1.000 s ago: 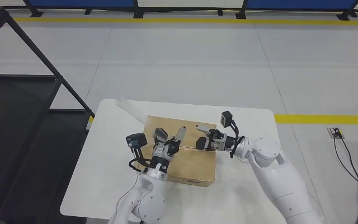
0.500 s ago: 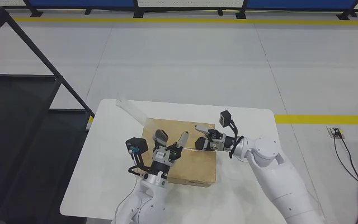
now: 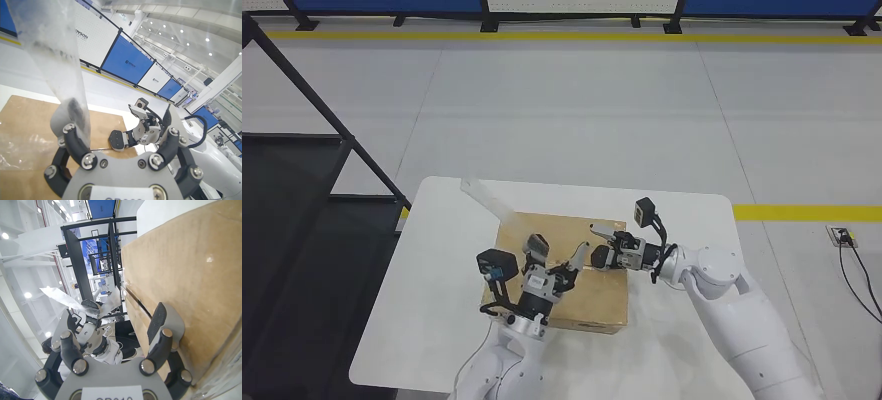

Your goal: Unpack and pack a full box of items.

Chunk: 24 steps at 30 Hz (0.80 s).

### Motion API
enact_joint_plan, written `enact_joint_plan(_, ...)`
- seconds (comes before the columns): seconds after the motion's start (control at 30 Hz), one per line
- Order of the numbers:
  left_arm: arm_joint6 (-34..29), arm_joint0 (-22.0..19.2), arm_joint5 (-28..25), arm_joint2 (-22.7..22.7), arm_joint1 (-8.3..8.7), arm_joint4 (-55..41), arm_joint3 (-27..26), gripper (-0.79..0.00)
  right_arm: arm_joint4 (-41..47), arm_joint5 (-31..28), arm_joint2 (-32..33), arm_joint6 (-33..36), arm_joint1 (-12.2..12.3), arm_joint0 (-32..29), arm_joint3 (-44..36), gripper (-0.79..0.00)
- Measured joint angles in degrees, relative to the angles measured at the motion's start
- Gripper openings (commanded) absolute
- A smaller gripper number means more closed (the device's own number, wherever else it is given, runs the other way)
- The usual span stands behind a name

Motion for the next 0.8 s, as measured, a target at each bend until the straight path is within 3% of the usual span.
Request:
enact_joint_plan(0.37, 2.5, 0.8, -1.6, -0.8, -0.47, -2.2, -2.2, 0.000, 0.4, -1.8, 0.9, 0.2, 0.4, -1.2, -1.4, 0.000)
enact_joint_plan(0.57, -0.2, 4.0, -5.9, -7.4, -0.40, -21.3, -11.0, 0.000, 1.0, -3.6, 2.1, 0.7, 0.8, -2.0, -2.0, 0.000)
enact_joint_plan(0.7, -10.5, 6.4, -8.1, -15.0, 0.24, -39.4, -17.4, 0.000, 0.8, -6.3, 2.9, 1.6, 1.1, -2.9, -2.7, 0.000)
enact_joint_plan(0.8, -18.0, 7.5, -9.0, -20.9, 0.80, -50.8, -19.4, 0.000, 0.7, -8.2, 3.5, 3.4, 1.5, -3.6, -3.5, 0.000)
